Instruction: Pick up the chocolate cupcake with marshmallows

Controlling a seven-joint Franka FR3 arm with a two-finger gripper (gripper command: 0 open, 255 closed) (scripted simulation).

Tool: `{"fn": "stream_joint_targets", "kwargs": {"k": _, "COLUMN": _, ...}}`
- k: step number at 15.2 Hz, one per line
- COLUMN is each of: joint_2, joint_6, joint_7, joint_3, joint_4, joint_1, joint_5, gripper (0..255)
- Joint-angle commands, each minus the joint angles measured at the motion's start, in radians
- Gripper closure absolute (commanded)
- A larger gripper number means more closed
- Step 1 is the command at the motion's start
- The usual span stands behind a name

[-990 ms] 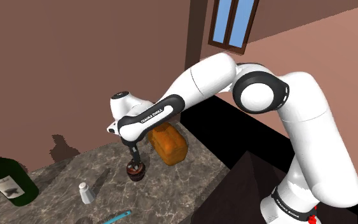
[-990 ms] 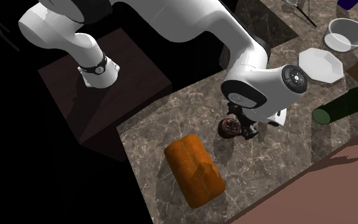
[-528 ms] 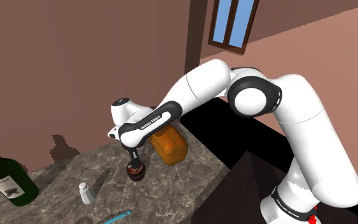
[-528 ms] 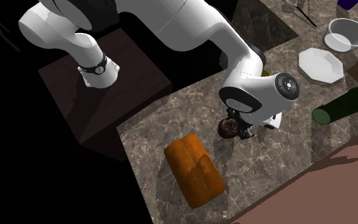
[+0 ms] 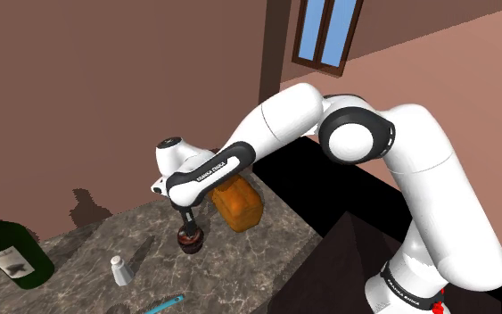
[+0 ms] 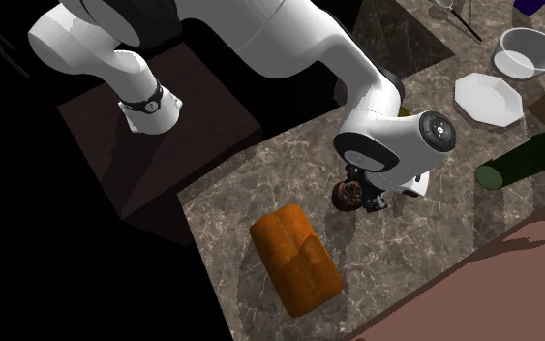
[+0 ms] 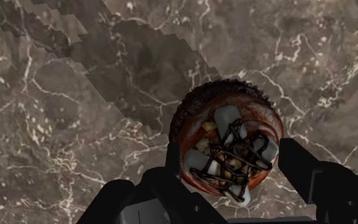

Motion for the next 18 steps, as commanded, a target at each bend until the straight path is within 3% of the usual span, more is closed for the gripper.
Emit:
{"fn": "stream_joint_targets", "kwargs": {"k": 1, "joint_2": 0.002, "joint_6": 0.001, "joint_7": 0.000, "joint_3": 0.000, "joint_4": -0.002, "joint_1": 0.001, "joint_5": 0.000, "gripper": 255}}
{"fn": "stream_joint_targets", "kwargs": {"k": 18, "joint_2": -0.122, "joint_6": -0.135, "joint_7": -0.009, "joint_3": 0.015, "joint_4": 0.010, "joint_1": -0.009, "joint_5": 0.019, "gripper": 255}}
